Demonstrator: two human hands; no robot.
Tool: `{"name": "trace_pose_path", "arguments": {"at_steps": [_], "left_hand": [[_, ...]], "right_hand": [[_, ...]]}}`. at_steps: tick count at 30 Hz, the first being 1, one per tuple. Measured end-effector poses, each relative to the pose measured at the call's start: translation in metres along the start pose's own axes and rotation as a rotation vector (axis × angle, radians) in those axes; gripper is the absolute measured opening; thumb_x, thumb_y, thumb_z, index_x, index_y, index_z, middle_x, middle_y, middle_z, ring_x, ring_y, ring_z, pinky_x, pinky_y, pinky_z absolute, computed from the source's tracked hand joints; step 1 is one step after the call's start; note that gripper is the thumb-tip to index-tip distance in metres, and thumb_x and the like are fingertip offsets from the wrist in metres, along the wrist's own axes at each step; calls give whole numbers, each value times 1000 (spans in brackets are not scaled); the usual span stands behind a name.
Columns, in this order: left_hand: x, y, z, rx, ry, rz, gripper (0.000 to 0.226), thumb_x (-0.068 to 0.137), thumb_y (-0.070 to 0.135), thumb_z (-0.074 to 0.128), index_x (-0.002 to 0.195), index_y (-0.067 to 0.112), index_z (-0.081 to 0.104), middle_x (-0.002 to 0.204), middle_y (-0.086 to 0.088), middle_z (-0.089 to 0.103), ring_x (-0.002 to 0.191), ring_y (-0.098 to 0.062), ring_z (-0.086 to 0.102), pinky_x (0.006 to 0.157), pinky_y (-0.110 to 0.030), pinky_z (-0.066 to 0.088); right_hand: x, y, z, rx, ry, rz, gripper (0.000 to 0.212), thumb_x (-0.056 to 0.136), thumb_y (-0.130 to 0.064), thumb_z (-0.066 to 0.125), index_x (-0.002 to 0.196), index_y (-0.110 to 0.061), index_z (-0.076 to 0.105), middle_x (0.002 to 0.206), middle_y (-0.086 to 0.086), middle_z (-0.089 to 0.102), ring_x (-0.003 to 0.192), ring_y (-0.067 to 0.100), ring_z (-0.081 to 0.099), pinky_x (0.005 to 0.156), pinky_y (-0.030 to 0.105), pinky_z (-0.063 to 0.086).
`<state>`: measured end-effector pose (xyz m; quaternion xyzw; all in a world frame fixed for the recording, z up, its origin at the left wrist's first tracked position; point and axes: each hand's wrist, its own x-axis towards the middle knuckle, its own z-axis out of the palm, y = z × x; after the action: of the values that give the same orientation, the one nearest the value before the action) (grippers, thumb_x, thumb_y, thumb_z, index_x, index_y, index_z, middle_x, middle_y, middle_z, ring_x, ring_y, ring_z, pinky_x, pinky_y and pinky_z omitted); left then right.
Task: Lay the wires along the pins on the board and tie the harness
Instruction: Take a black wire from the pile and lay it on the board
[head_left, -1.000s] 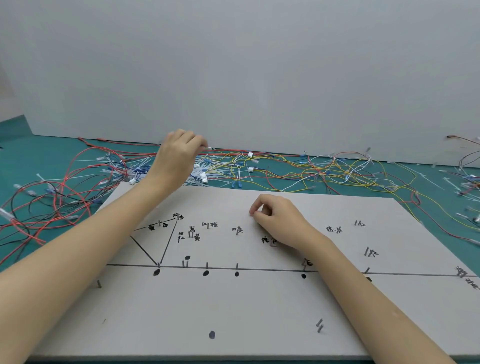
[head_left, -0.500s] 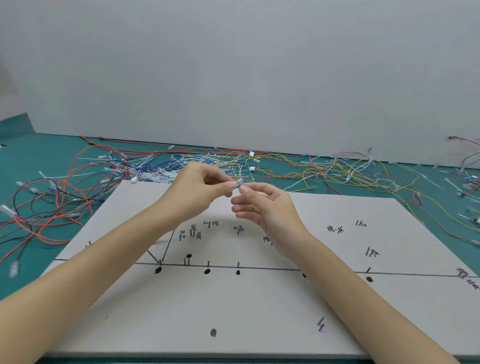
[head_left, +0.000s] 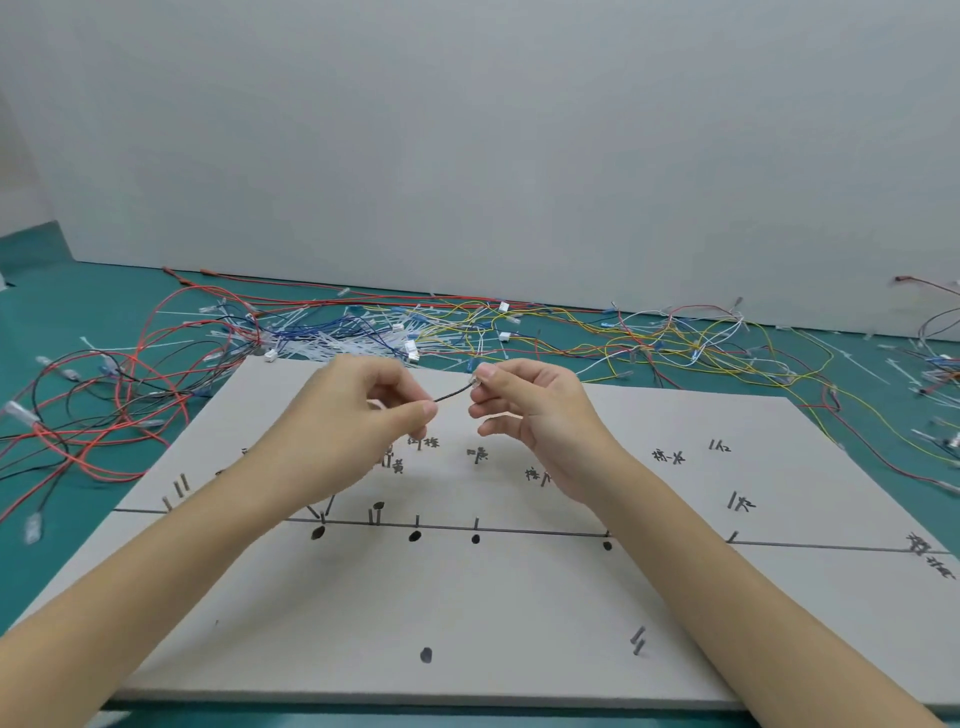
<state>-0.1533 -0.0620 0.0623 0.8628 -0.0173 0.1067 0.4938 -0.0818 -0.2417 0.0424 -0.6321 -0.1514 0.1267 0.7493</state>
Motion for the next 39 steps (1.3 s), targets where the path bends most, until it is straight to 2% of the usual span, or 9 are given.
{"name": "trace_pose_path", "arguments": {"at_steps": [2,5,13,18,23,28,32,35,39], "left_hand": [[-19,-6,-9,97,48,68,17,85,20,70,69,24,67,66,7,69,41,-4,45,44,-12,35],[-47,-16,-14,287,59,64,17,83,24,69,70,32,65,67,16,66,42,-7,46,46,-22,35],[-81,-31,-14,533,50,66,23,83,24,69,64,31,59,77,30,60,68,6,51,52,-23,31],[-83,-32,-9,540,44,55,26,82,23,70,62,31,57,77,30,58,68,8,51,51,-21,29],[-85,-32,-10,563,60,47,28,81,20,71,61,31,56,75,25,60,73,7,52,52,-22,32],[-84,-28,-6,588,58,29,22,82,21,68,64,27,57,64,16,59,66,-1,53,55,-25,40],[-84,-24,0,647,37,-6,20,87,24,60,68,22,53,65,10,57,63,-8,51,64,-35,48],[-87,-22,4,671,24,1,22,87,24,57,67,21,48,65,8,52,64,-11,51,63,-38,49],[-89,-20,8,684,21,22,25,88,24,56,66,24,43,65,7,48,63,-12,50,60,-36,47]], "right_hand": [[2,1,5,-80,-4,17,13,92,-13,63,85,-2,66,69,3,64,61,14,61,54,23,50],[6,8,18,-372,-4,-40,13,91,-15,65,87,-3,67,67,-1,64,59,10,58,53,22,46],[10,34,48,-862,-170,-189,12,91,-27,62,86,-16,65,78,-5,64,76,15,57,77,37,50],[11,37,47,-917,-184,-189,13,92,-29,62,87,-17,65,77,-8,60,74,12,53,77,35,47],[16,32,48,-907,-202,-184,13,92,-29,62,85,-18,65,74,-6,60,61,2,47,60,26,39],[21,34,51,-943,-204,-184,13,91,-29,63,81,-20,63,80,0,66,73,15,53,70,31,44],[22,39,51,-988,-213,-170,13,91,-26,63,81,-18,65,68,-6,59,82,22,52,72,33,44],[23,41,52,-944,-197,-150,13,88,-25,67,81,-14,69,65,-8,55,73,16,51,64,29,41],[27,34,50,-894,-200,-96,15,84,-23,73,81,-9,73,73,-5,56,75,17,56,73,32,48]]}}
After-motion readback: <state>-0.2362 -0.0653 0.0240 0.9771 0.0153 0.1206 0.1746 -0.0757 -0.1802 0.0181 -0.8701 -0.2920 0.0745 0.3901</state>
